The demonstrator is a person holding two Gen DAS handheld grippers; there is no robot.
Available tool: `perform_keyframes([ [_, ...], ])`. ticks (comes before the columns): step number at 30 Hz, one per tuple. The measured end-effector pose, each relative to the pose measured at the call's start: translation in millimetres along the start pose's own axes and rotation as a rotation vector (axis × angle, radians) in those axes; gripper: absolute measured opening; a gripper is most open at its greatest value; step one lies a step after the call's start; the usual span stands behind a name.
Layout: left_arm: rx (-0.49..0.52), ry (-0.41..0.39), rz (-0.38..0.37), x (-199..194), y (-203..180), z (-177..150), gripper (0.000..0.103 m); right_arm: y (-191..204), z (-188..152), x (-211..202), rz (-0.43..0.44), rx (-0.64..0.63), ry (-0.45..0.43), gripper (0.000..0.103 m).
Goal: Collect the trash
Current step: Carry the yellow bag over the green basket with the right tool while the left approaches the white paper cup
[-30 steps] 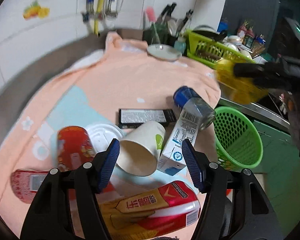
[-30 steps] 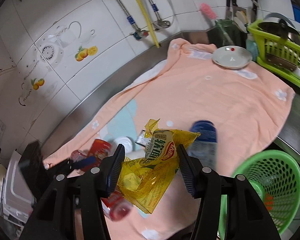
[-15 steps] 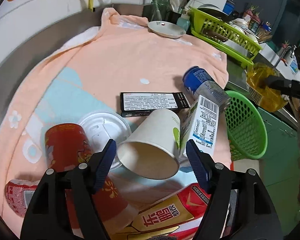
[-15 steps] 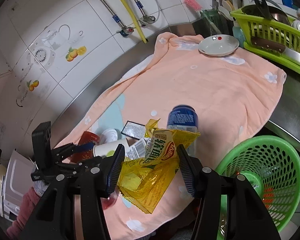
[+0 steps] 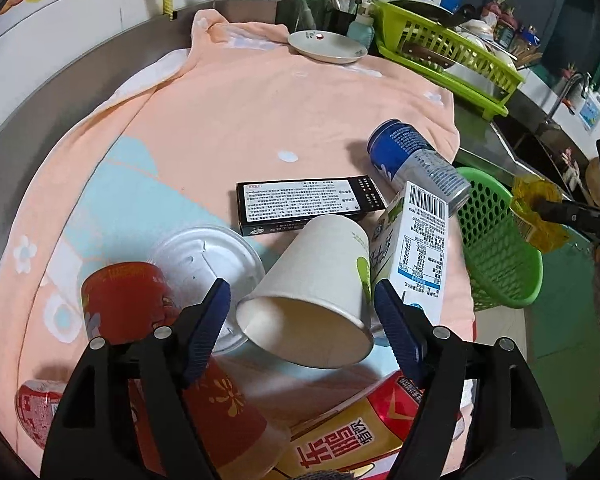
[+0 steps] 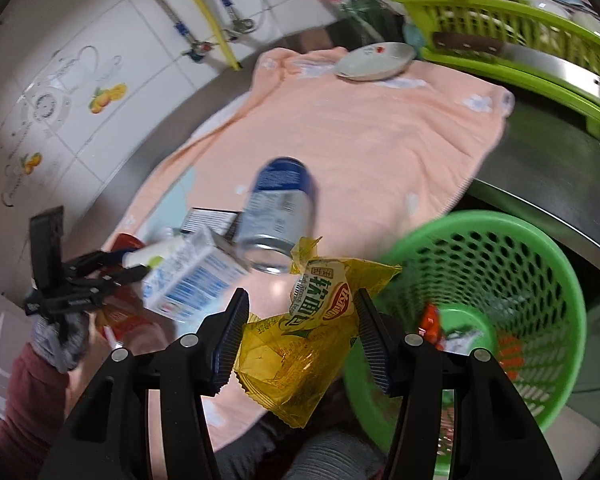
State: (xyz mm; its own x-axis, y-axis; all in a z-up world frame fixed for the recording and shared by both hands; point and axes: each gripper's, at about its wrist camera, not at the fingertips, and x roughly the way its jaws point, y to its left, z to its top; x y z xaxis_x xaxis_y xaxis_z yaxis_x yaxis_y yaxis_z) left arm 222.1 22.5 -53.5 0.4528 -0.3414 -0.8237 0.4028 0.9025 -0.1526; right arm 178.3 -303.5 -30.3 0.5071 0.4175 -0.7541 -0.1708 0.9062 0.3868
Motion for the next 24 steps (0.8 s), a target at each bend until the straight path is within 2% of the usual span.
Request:
perform_keyframes([
  [9,0.062,0.041,-0.017,2,-3,-1,0.073,-31,-16,0,-0.023,0.066,0.013,0.052],
  [24,0.105,0.068,-0.019,4,-4,-3,0.074,-41,-21,5,-0.014,0.104,0.017,0.052],
])
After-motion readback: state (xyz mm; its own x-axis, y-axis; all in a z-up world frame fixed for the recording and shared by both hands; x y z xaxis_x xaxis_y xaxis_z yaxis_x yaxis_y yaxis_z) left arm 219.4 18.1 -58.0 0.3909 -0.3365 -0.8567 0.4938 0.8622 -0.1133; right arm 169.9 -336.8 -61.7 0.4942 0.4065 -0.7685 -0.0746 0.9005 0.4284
